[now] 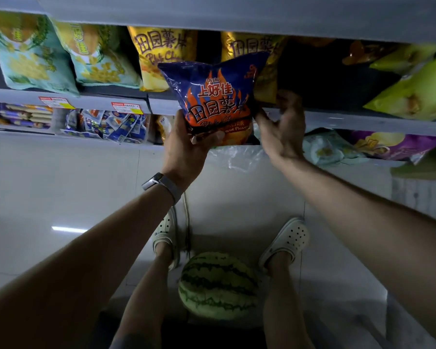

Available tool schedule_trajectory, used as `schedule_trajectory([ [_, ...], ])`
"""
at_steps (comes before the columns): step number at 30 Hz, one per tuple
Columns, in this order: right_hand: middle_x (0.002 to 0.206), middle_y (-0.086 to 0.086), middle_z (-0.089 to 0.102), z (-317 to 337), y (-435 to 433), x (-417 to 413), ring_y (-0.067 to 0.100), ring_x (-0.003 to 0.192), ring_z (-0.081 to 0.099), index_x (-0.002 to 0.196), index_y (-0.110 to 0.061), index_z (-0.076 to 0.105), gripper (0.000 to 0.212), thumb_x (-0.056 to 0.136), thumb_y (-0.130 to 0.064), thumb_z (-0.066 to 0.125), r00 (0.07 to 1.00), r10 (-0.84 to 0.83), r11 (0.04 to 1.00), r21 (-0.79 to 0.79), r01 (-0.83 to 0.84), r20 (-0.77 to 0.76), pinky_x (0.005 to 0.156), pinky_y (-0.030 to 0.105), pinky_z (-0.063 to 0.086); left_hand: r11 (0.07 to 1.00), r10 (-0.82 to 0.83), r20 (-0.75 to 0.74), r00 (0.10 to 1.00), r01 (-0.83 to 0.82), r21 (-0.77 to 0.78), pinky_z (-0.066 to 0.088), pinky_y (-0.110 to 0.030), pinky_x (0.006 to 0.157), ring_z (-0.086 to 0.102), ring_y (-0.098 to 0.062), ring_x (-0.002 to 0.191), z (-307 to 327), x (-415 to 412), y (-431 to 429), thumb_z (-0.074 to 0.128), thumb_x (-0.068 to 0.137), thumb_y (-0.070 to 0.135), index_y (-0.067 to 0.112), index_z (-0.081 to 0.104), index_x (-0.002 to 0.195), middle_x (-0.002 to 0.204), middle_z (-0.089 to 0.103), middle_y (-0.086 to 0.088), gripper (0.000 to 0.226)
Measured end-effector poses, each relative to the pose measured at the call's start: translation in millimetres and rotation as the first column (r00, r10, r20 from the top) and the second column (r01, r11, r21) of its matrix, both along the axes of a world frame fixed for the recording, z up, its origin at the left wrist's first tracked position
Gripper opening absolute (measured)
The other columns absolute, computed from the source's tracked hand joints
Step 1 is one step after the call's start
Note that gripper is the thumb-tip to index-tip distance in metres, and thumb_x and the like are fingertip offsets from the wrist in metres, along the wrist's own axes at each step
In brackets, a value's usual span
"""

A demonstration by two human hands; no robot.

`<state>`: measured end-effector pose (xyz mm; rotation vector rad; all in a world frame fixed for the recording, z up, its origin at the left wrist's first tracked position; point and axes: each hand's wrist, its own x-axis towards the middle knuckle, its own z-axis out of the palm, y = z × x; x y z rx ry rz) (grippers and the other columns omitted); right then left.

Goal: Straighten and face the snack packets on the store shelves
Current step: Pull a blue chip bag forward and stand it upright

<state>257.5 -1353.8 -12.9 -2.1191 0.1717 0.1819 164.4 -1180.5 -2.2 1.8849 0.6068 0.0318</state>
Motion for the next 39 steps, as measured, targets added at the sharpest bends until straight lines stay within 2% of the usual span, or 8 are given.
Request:
schedule_trajectory([
  [6,0.11,0.003,0.068,2.9,-70.1,-22.8,0.015,0.097,0.063,0.122,-0.009,0.061,0.028,0.103,-0.027,0.054,0.995,0.009,1.0,0.012,-0.01,0.096,0.082,0.031,0.053,0.993,-0.117,-0.019,0.993,0.118,0.01,0.053,-0.014,0.087,0.063,0.01,0.1,1.9,20.9,-65.8,0.086,0.085,0.034,0.019,0.053,0.137,0.115,0.069,0.017,0.063],
  [11,0.101,0.001,0.067,-4.0,-113.3,-17.0,0.011,0.089,0.062,0.119,-0.006,0.063,0.033,0.108,-0.033,0.046,0.988,-0.016,1.0,0.02,0.013,0.155,0.075,0.023,0.047,0.989,-0.146,0.0,0.989,0.146,0.037,0.056,-0.026,0.091,0.068,-0.013,0.113,4.5,49.3,-114.9,0.084,0.085,0.042,0.021,0.052,0.138,0.125,0.073,0.008,0.066],
  [15,0.117,0.001,0.066,-5.8,-128.1,-6.6,0.011,0.102,0.062,0.129,-0.011,0.062,0.035,0.107,-0.036,0.05,0.981,-0.038,0.999,-0.012,0.041,0.189,0.081,0.019,0.05,0.986,-0.158,-0.018,0.987,0.159,0.044,0.04,0.001,0.071,0.062,-0.007,0.109,4.4,77.4,-141.1,0.083,0.088,0.041,0.02,0.052,0.141,0.132,0.072,0.004,0.065],
  [21,0.109,0.008,0.069,-15.4,-138.1,26.6,0.018,0.098,0.058,0.117,-0.011,0.071,0.033,0.097,-0.034,0.059,0.958,-0.114,0.986,-0.09,0.142,0.263,0.077,0.012,0.04,0.987,-0.146,0.027,0.989,0.144,0.073,0.045,-0.008,0.066,0.06,-0.009,0.1,5.1,124.2,-160.9,0.086,0.084,0.032,0.014,0.054,0.133,0.116,0.068,0.01,0.061],
  [26,0.109,0.003,0.07,-7.2,-136.7,56.1,0.019,0.097,0.064,0.116,-0.016,0.069,0.031,0.093,-0.034,0.058,0.976,-0.13,0.991,-0.015,0.135,0.172,0.08,0.03,0.05,0.978,-0.148,0.072,0.986,0.135,0.157,0.039,-0.012,0.065,0.06,-0.014,0.102,1.6,157.2,-166.7,0.085,0.084,0.033,0.007,0.052,0.131,0.122,0.069,0.003,0.063],
  [30,0.11,0.001,0.07,-5.2,-138.1,65.5,0.021,0.101,0.064,0.117,-0.016,0.068,0.036,0.086,-0.033,0.06,0.993,-0.092,0.996,0.003,0.092,0.077,0.084,0.032,0.05,0.979,-0.137,0.055,0.989,0.126,0.16,0.045,-0.024,0.079,0.064,-0.023,0.115,-6.2,167.3,-170.2,0.083,0.084,0.034,0.01,0.049,0.133,0.13,0.067,-0.002,0.065],
  [35,0.115,0.001,0.071,-6.5,-140.4,64.4,0.022,0.105,0.064,0.125,-0.018,0.064,0.05,0.081,-0.042,0.06,0.999,-0.043,0.999,0.028,0.043,-0.011,0.092,0.039,0.053,0.982,-0.159,0.04,0.987,0.153,0.114,0.039,-0.001,0.065,0.063,-0.017,0.11,-14.0,164.1,-169.1,0.084,0.087,0.028,0.007,0.047,0.135,0.129,0.067,0.001,0.064],
  [39,0.126,0.0,0.068,-3.1,-142.9,60.3,0.02,0.114,0.061,0.137,-0.02,0.058,0.057,0.085,-0.041,0.059,0.999,-0.016,0.999,0.028,0.018,-0.051,0.098,0.038,0.051,0.98,-0.173,0.003,0.985,0.172,0.104,0.041,0.001,0.065,0.063,-0.013,0.106,-15.4,157.6,-168.8,0.083,0.089,0.029,0.007,0.05,0.136,0.123,0.068,0.005,0.061],
])
